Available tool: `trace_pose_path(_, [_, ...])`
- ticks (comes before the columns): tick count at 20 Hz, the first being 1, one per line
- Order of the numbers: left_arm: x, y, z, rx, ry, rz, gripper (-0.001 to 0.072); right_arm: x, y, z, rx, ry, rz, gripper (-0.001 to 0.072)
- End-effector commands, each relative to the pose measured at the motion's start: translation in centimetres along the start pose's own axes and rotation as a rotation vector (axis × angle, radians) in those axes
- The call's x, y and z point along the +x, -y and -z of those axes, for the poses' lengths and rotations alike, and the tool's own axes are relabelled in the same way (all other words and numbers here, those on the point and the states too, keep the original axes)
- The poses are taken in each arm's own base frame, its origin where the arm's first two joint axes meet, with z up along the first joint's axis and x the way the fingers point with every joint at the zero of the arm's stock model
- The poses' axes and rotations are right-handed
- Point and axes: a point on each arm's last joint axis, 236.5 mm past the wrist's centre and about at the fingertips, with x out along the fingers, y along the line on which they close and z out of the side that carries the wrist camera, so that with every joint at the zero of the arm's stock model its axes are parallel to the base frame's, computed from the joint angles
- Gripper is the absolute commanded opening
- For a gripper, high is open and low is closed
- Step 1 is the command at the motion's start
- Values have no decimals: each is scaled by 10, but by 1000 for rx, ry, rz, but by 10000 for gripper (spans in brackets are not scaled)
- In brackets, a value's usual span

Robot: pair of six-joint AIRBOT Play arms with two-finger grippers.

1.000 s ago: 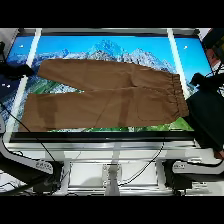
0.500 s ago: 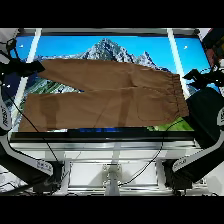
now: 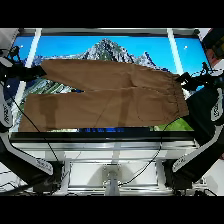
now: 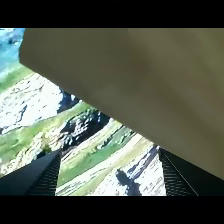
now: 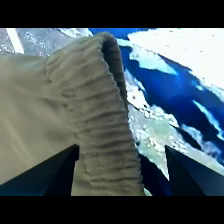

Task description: Fold the clothes and pants, and hang the long-sleeved shirts on hangers.

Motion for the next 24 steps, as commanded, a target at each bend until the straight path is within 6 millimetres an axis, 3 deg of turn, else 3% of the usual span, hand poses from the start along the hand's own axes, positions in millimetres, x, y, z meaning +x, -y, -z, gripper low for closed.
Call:
trace_pose_path(1, [4,-10,13,-36,-50,2,696,10,-4,3,4,-7,-12,576])
trace_pose_path(3, [12,-12,13,-39,-48,2,696,17,-13,6,-19,-17,-10,543])
trace_pose_path(4, [17,-12,11,-40,-35,-1,696,19,-18,5,-31,-10,-8,434])
trace_pose_path(6, [29,-13,0,-41,18,-10,696,18,-23,2,-43,7,-6,105])
trace_pose_path(7, [36,-14,-4,-57,42,-15,695,18,-23,1,-45,9,-6,31])
trace_pose_path(8, [44,-15,-6,-61,55,-20,694,17,-23,0,-47,10,-5,30])
trace_pose_path(9, [53,-18,-6,-67,64,-25,661,16,-24,-1,-47,12,-6,30])
trace_pose_path(10, [61,-21,-6,-74,70,-30,583,16,-24,-1,-48,11,-6,30])
trace_pose_path(12, [72,-25,-6,-84,86,-34,531,16,-24,-1,-48,11,-7,30])
trace_pose_path(15, [77,-25,-26,-86,177,-44,294,16,-25,0,-48,9,-8,30])
trace_pose_path(18, [80,-17,-47,-60,274,-61,274,16,-25,1,-48,5,-8,30])
trace_pose_path(20, [88,-15,-45,-57,278,-61,273,16,-25,1,-47,4,-9,30])
trace_pose_path(22, [93,-14,-42,-56,268,-60,159,16,-25,1,-47,4,-9,30])
trace_pose_path(23, [93,-14,-42,-56,267,-60,56,16,-25,1,-48,4,-9,30])
trace_pose_path(24, [93,-14,-42,-56,268,-60,15,16,-25,1,-47,4,-9,30])
